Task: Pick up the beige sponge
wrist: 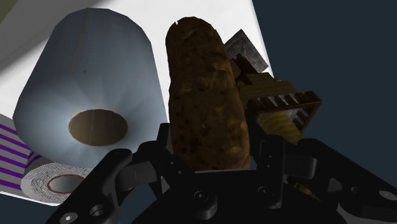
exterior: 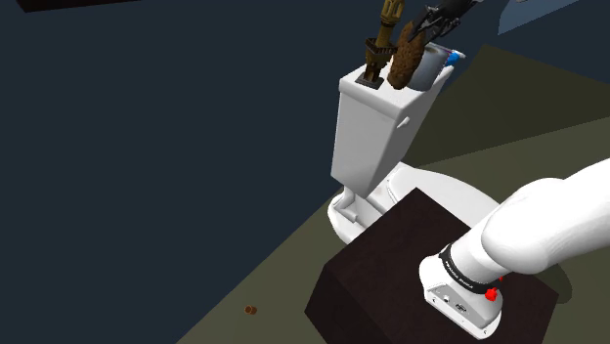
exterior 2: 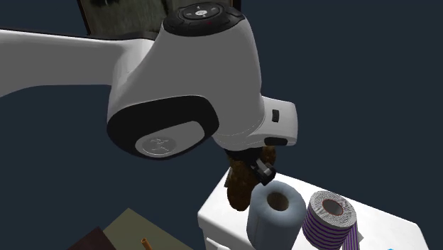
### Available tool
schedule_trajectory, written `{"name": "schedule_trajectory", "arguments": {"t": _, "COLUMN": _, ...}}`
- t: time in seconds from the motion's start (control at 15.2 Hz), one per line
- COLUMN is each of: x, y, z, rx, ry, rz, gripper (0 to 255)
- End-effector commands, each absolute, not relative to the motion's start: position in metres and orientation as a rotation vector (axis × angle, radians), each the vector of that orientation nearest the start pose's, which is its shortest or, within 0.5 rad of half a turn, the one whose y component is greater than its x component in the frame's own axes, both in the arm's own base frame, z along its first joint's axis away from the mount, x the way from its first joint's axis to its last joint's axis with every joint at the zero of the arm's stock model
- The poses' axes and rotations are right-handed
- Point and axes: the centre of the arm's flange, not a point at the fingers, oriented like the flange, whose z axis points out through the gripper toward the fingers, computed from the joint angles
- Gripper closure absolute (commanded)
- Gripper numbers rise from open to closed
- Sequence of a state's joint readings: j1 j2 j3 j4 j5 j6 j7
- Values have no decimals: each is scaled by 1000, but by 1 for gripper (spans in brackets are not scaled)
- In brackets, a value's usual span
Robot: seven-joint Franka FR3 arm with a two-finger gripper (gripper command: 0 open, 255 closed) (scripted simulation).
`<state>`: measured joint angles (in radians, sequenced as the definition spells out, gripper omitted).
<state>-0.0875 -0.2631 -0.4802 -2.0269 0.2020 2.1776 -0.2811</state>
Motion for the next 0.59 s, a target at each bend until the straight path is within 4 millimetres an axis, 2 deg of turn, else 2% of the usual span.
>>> {"name": "schedule_trajectory", "arguments": {"t": 0.0, "x": 431, "y": -294, "z": 599, "rx": -2882, "ry": 556, "rz": -704, "gripper": 255}}
{"name": "schedule_trajectory", "arguments": {"t": 0.53, "x": 431, "y": -294, "z": 641, "rx": -2882, "ry": 556, "rz": -704, "gripper": 255}}
